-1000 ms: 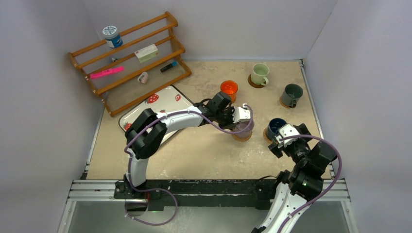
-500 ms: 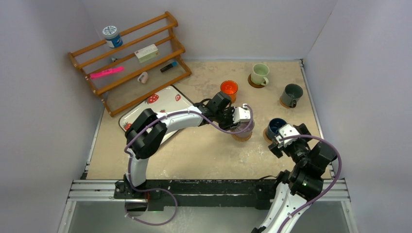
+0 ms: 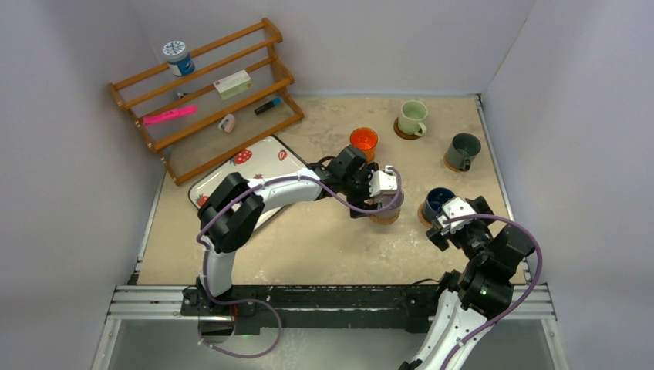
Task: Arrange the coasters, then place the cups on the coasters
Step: Place the cup on the coaster.
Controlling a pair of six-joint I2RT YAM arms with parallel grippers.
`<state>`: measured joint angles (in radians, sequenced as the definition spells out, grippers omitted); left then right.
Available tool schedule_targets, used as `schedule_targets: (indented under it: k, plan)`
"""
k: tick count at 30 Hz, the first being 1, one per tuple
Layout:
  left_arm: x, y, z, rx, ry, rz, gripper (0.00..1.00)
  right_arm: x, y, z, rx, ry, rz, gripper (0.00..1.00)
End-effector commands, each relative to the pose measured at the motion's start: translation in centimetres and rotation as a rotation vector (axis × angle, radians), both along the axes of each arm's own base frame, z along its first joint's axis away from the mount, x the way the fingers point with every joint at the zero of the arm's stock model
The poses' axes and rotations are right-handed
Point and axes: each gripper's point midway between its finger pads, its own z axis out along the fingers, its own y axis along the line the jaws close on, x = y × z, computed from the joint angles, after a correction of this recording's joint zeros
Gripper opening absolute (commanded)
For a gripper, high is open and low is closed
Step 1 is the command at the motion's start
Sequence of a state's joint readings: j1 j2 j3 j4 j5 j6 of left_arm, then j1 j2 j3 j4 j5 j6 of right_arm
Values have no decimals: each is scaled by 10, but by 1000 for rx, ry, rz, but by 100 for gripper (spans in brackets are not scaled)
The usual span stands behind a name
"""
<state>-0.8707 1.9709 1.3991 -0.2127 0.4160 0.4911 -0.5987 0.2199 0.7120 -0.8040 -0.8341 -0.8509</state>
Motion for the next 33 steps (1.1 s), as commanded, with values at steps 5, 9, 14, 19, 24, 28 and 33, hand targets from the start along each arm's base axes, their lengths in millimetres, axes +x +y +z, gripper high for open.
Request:
schedule_targets:
  k: [5,9,14,19,24,28,33]
  plan:
    - [-2,1,56,-77,-71,-21,92,-1,6,0,5,-10,31,99]
    - [-4,7,65,-84,-95,-13,96,-1,6,0,3,-11,31,99]
    - [-5,18,74,-86,-128,3,100,-1,6,0,3,-11,31,99]
    - [-3,36,88,-96,-140,23,100,-1,6,0,3,-12,32,99]
    - [10,73,115,-146,-124,83,100,-2,7,0,0,-14,36,99]
    - [21,113,142,-203,-185,169,100,-3,8,0,-5,-14,44,99]
    - [24,165,162,-236,-297,326,100,-4,10,0,-10,-15,54,99]
